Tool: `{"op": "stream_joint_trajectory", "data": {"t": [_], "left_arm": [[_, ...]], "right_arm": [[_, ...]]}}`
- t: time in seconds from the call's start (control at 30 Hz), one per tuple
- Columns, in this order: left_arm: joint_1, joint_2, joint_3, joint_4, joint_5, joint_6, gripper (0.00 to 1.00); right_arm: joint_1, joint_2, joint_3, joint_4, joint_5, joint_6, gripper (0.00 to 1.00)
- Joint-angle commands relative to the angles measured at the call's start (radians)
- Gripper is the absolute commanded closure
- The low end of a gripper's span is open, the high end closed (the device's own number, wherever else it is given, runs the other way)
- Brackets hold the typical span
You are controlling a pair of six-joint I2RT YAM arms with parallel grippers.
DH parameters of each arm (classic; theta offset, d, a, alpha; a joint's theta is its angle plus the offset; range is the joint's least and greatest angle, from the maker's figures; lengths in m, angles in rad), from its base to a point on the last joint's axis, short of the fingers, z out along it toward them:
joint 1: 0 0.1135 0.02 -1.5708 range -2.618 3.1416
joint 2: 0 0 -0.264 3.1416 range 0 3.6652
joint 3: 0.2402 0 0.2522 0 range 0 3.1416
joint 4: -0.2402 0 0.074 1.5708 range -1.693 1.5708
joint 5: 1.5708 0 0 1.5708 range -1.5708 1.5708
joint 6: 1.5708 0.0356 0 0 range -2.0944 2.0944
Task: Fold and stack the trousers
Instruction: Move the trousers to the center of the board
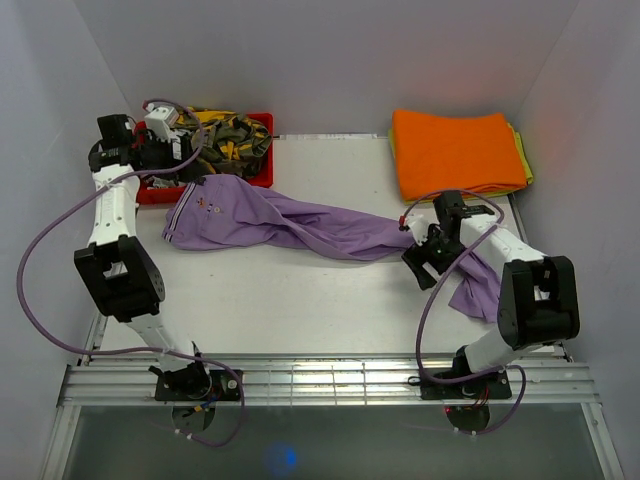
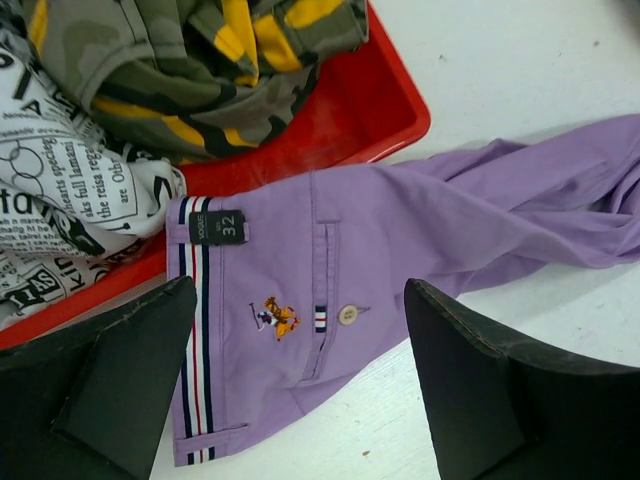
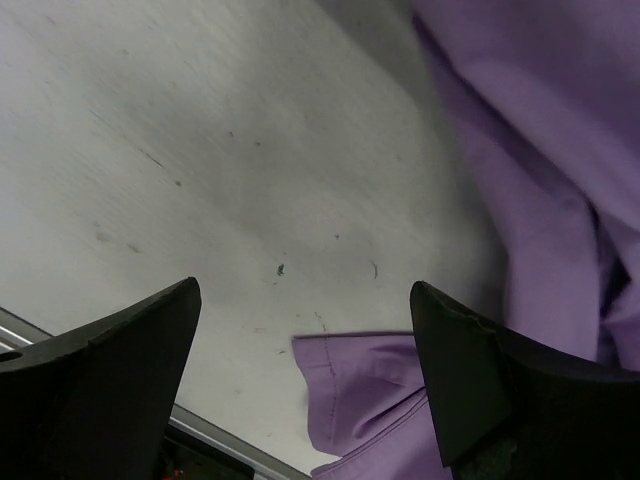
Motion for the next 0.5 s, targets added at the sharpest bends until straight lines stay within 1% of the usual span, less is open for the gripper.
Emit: {"op": "stream_joint_trajectory", "data": {"t": [0.0, 0.13, 0.17, 0.2, 0.27, 0.3, 0.37, 0.4, 0.47], "left_arm": [[0.014, 0.031, -0.006, -0.029, 0.026, 0.078, 0.05], [0.007, 0.084, 0.038, -0.038, 0.087, 0.107, 0.06], [0.004, 0.095, 0.079, -0.056, 0.106, 0.183, 0.06], [-0.006, 0.119, 0.107, -0.14, 0.165, 0.249, 0.06], [-0.025, 0.139, 0.155, -0.229, 0.196, 0.395, 0.06], [-0.052, 0.147, 0.178, -0.292, 0.196, 0.514, 0.06], [-0.081, 0.143, 0.173, -0.306, 0.167, 0.587, 0.06], [-0.094, 0.138, 0.166, -0.306, 0.163, 0.647, 0.07], [-0.127, 0.126, 0.138, -0.297, 0.157, 0.696, 0.07]], "right_arm": [[-0.001, 0.02, -0.076, 0.048, 0.105, -0.063, 0.09], [-0.001, 0.018, -0.186, 0.072, 0.171, -0.123, 0.06], [-0.001, 0.013, -0.212, 0.068, 0.173, -0.131, 0.05], [-0.001, -0.001, -0.219, 0.065, 0.171, -0.137, 0.05], [-0.001, -0.019, -0.222, 0.052, 0.157, -0.155, 0.04], [-0.001, -0.028, -0.211, 0.036, 0.151, -0.161, 0.04], [-0.001, -0.05, -0.191, 0.02, 0.128, -0.165, 0.02], [-0.001, -0.056, -0.182, 0.008, 0.124, -0.166, 0.02], [-0.001, -0.071, -0.151, -0.004, 0.111, -0.168, 0.01]]}}
